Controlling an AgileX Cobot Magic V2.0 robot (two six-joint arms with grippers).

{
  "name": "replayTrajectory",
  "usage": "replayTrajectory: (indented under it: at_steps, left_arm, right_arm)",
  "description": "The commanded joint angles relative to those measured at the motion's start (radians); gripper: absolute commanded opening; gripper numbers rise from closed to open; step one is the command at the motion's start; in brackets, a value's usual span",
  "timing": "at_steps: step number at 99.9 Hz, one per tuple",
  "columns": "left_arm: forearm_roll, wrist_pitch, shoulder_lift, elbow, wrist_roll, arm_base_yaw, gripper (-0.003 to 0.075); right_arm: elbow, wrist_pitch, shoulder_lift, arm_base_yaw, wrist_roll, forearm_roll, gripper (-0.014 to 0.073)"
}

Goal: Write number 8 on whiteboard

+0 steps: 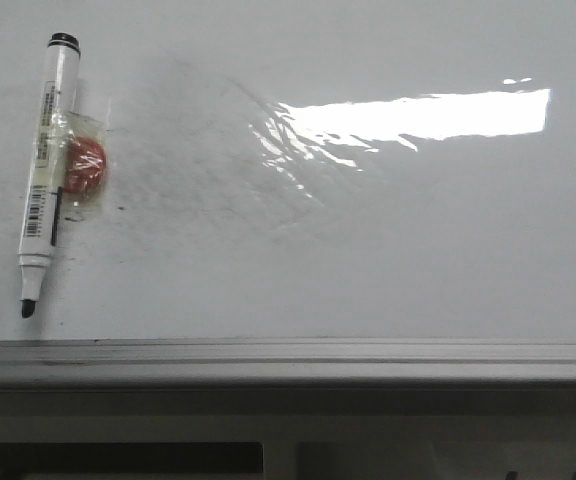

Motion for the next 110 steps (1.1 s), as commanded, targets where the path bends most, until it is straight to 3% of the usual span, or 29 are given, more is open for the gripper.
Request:
replayTrajectory:
  at_steps: [1, 61, 93, 110]
  left_arm:
    - [-0.001, -0.044, -0.027, 0.04, -0.006, -0.009, -0.002]
    - [0.001, -0.044, -0.027, 0.04, -0.006, -0.009, -0.002]
    - [0.022, -0.112, -0.027, 0.04, -0.006, -0.009, -0.002]
    - [0.018, -0.131, -0.027, 0.04, -0.006, -0.009, -0.002]
  right_arm:
    - [0.012, -0.026, -0.022, -0.006, -0.008, -0.002, -0.0064]
    - [0.012, -0.026, -0.022, -0.006, -0.008, -0.002, -0.0064]
    - [0.012, -0.026, -0.022, -0.006, -0.008, -0.007, -0.0064]
    - [0.012, -0.119, -0.022, -0.006, -0.008, 0.025, -0.0064]
